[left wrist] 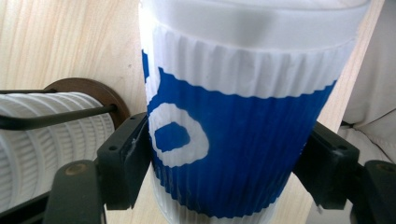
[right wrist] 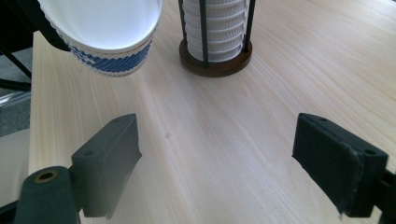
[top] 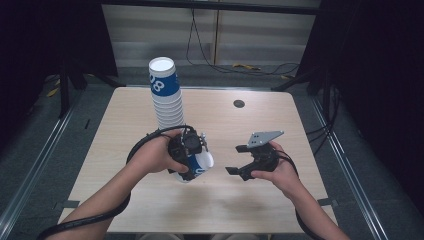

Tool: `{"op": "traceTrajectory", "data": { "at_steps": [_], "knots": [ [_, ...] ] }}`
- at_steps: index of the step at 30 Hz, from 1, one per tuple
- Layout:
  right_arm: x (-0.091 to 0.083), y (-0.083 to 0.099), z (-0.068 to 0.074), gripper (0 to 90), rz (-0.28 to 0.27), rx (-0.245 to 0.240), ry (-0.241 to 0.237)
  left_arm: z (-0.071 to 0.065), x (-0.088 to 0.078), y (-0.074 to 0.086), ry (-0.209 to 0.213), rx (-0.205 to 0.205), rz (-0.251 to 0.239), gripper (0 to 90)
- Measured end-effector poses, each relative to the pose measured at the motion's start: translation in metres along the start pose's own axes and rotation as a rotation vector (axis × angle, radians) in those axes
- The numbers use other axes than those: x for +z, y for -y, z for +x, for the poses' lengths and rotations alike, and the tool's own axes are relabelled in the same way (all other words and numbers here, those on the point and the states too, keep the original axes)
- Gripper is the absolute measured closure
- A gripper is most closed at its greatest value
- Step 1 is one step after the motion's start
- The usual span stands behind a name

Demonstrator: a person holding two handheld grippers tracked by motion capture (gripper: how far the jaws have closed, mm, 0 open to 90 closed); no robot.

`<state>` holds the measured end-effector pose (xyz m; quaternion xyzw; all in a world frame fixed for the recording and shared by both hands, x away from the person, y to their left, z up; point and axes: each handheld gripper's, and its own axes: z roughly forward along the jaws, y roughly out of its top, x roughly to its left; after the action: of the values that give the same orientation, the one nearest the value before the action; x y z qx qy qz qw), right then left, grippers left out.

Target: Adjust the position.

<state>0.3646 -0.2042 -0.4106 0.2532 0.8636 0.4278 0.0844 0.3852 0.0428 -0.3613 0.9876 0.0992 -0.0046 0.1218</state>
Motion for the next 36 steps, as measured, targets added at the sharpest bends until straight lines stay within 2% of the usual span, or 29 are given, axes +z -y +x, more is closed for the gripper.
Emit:
{"op": "traceTrajectory", "data": {
  "at_steps": [8,9,15,25,27,29,36],
  "knots": [
    [-0.001,-0.004,0.003,14.2,0.006,-0.014,-0.011,-0.002,0.006,-0.003,-0.009,0.013,0.015,26.3],
    [-0.001,-0.004,0.003,14.1,0.012,-0.016,-0.013,-0.002,0.007,-0.003,-0.024,0.015,0.016,26.3],
    [0.001,-0.006,0.005,14.1,0.026,-0.036,-0.022,-0.001,0.010,-0.004,-0.005,0.012,0.025,26.4],
    [0.002,-0.010,0.008,14.2,0.033,-0.059,-0.047,-0.005,0.014,-0.012,-0.008,0.041,0.063,26.3],
    [0.002,-0.010,0.010,14.3,0.034,-0.064,-0.059,-0.006,0.014,-0.013,-0.017,0.032,0.065,26.3],
    [0.003,-0.010,0.011,14.3,0.035,-0.071,-0.069,-0.003,0.013,-0.014,-0.016,0.048,0.076,26.3],
    [0.006,-0.012,0.015,14.4,0.034,-0.078,-0.095,-0.001,0.014,-0.016,-0.017,0.040,0.061,26.3]
  ]
}}
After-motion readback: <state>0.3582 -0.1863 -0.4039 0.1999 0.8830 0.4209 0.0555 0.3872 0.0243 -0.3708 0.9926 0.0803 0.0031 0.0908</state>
